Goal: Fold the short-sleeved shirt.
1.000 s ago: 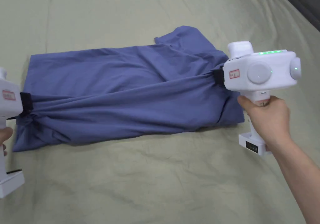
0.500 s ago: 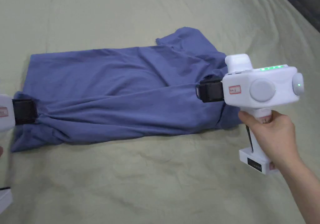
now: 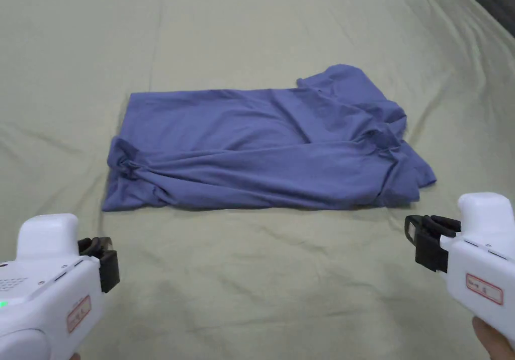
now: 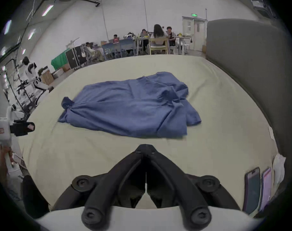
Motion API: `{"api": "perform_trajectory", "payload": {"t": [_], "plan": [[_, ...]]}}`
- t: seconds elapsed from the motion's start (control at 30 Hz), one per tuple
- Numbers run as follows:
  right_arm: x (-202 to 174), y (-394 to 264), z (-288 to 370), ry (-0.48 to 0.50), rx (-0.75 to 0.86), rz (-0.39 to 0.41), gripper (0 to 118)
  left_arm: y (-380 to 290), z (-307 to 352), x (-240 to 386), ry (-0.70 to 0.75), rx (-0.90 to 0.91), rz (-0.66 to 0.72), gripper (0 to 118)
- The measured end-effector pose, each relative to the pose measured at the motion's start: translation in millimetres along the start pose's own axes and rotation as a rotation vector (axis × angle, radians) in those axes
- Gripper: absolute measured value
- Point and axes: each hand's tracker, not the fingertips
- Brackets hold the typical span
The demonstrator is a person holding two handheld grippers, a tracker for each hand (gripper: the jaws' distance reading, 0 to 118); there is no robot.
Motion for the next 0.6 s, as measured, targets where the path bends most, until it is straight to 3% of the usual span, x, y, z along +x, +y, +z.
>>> {"api": "perform_trajectory", "payload": {"t": [0.33,0.37,0.4,0.43,0.6], "plan": [[6,16,10,0.008,0.029,-0.01,3,54,-53,-9,0.001,0.047,-0.047,4],[6,17,10,0.01,0.03,-0.01,3,66,-75,-17,-0.049,0.008,-0.008,35],[7,18,11,0.014,0.029,-0.01,3,73,-97,-22,-0.065,-0.045,0.013,74],[7,19,11,0.017,0.027,-0.007,3,74,-129,-38,-0.077,-0.1,0.017,92],[9,21,4,-0.002,0.005,0.002,3,78,-222,-48,-0.013,-0.257,-0.011,91]]}}
